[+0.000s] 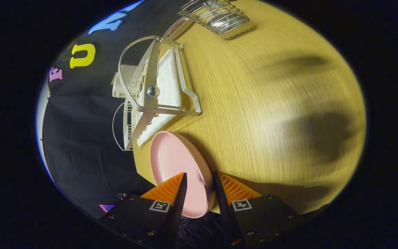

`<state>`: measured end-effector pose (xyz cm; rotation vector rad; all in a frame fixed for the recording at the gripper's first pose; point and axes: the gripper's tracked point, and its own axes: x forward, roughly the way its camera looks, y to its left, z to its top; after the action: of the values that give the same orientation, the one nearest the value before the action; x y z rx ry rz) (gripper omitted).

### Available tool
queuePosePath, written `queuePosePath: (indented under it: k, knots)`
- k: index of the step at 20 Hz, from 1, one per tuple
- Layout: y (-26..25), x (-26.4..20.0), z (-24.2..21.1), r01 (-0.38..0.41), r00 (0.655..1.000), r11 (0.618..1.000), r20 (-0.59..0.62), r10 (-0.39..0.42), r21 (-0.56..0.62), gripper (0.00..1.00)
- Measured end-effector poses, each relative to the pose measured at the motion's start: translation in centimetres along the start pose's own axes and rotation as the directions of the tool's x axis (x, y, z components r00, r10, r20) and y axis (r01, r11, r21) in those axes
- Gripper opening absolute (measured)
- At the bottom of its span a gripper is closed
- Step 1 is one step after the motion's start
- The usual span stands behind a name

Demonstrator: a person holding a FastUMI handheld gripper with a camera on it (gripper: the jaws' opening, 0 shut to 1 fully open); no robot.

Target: Take the plate from the dish rack, then take the spoon from the basket and place it into the plate.

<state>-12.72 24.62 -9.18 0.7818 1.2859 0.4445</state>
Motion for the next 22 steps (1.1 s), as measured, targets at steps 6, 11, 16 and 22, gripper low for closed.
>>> queuePosePath:
  k: [6, 11, 16, 22]
  knots:
    - [-0.7, -0.8, 0.0, 0.000, 1.000, 0.999, 0.016, 0.000, -0.037, 0.50]
    - [-1.4, -3.6, 1.6, 0.052, 0.994, 0.994, 0.101, -0.042, -0.099, 0.56]
    - [-1.0, -7.6, 5.2, 0.094, 0.972, 0.987, 0.227, -0.062, -0.134, 0.56]
    - [1.4, -11.9, 11.5, 0.088, 0.908, 0.990, 0.417, -0.033, -0.112, 0.56]
